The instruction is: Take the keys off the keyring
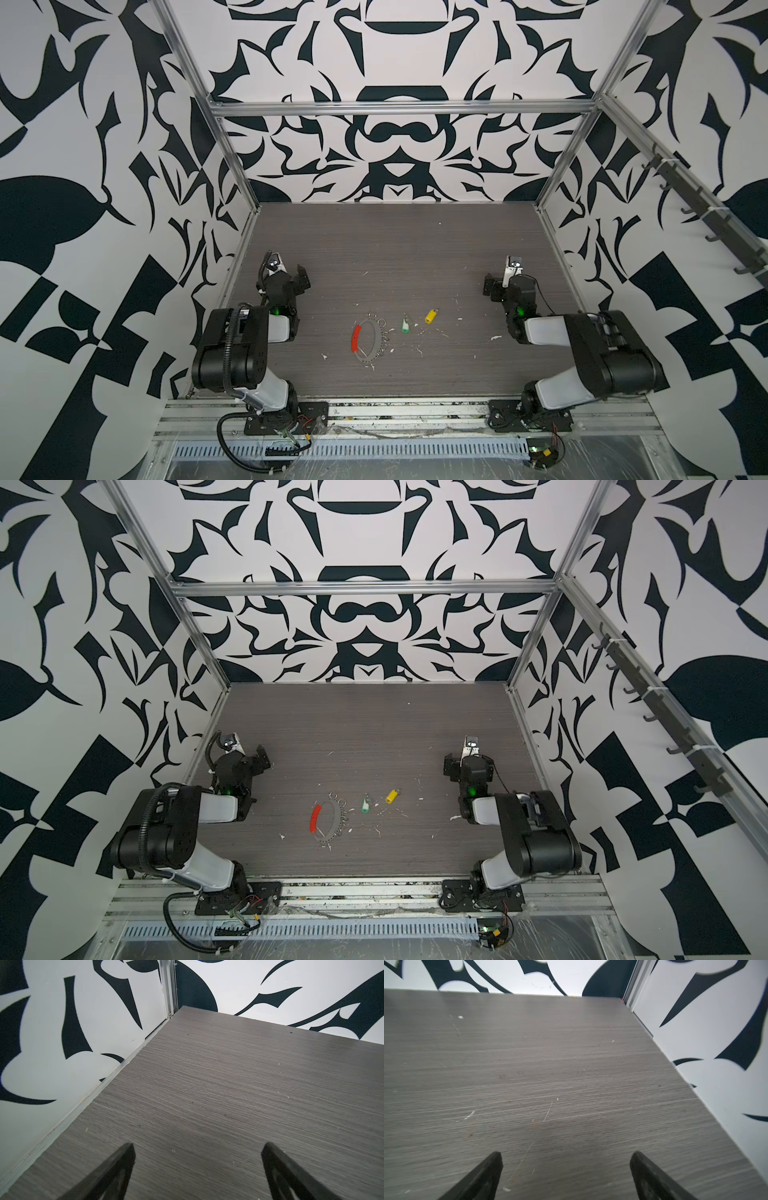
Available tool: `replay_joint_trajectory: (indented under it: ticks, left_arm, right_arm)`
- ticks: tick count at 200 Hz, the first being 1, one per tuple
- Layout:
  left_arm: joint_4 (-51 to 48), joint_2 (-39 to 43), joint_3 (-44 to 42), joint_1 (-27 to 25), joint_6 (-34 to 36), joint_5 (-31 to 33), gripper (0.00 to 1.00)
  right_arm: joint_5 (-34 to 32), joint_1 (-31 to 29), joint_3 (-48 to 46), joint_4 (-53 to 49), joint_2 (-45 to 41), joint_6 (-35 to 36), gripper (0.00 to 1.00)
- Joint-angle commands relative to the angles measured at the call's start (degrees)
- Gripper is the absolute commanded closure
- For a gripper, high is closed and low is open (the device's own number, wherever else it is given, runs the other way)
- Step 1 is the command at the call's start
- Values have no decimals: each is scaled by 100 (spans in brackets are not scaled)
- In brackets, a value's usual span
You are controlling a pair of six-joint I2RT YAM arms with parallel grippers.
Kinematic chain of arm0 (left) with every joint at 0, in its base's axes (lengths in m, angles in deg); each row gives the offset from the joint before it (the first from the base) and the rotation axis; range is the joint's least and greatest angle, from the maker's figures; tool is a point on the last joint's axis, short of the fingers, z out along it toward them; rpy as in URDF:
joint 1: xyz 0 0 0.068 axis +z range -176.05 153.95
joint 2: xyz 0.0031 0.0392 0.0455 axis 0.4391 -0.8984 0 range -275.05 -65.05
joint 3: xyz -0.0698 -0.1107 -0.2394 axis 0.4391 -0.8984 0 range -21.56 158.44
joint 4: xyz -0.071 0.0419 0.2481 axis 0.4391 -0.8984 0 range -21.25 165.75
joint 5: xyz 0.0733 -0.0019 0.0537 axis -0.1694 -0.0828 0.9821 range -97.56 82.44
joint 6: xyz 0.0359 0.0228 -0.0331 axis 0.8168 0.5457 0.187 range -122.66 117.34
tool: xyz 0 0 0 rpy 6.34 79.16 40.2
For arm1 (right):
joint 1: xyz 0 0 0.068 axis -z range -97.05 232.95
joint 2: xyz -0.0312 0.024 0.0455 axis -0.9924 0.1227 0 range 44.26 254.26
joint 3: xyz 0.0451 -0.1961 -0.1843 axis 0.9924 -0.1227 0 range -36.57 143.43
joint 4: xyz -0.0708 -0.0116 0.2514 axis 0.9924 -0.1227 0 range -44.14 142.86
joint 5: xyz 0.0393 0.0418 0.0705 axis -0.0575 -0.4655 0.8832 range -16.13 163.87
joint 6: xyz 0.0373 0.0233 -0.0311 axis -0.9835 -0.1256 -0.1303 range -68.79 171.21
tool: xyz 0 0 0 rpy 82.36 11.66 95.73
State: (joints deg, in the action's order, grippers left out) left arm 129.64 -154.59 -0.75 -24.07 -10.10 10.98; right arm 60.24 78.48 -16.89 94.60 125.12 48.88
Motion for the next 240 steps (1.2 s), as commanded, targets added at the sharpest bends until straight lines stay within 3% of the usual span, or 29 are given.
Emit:
replay_joint_trajectory:
  ticks: [1, 17, 34, 73, 88, 103, 115, 240]
  left_arm:
    - [175, -20, -33, 7, -7, -19, 1]
    - [183, -22, -42, 10, -10, -16, 1]
    - [183, -27, -38, 6, -9, -16, 1]
    - [183, -23, -39, 4, -5, -19, 1]
    - [184, -20, -31, 10, -8, -14, 1]
    - [183, -26, -37, 7, -3, -10, 1]
    - [183, -28, -40, 12, -5, -10, 1]
    - [183, -27, -42, 4, -3, -10, 1]
  right_arm:
    - [148, -19, 655, -1243, -1090, -39, 0]
    - [203, -20, 641, -1206, -1500, 17, 0]
    - [48, -22, 524, -1113, -1400, 11, 0]
    - [62, -8, -39, 914, 340, 33, 0]
    - [401, -10, -216, 1861, 947, 178, 0]
    - [310, 46, 16, 1029, 735, -39, 0]
    - [313, 51, -57, 1355, 841, 55, 0]
    - [510, 51, 88, 1047, 854, 154, 0]
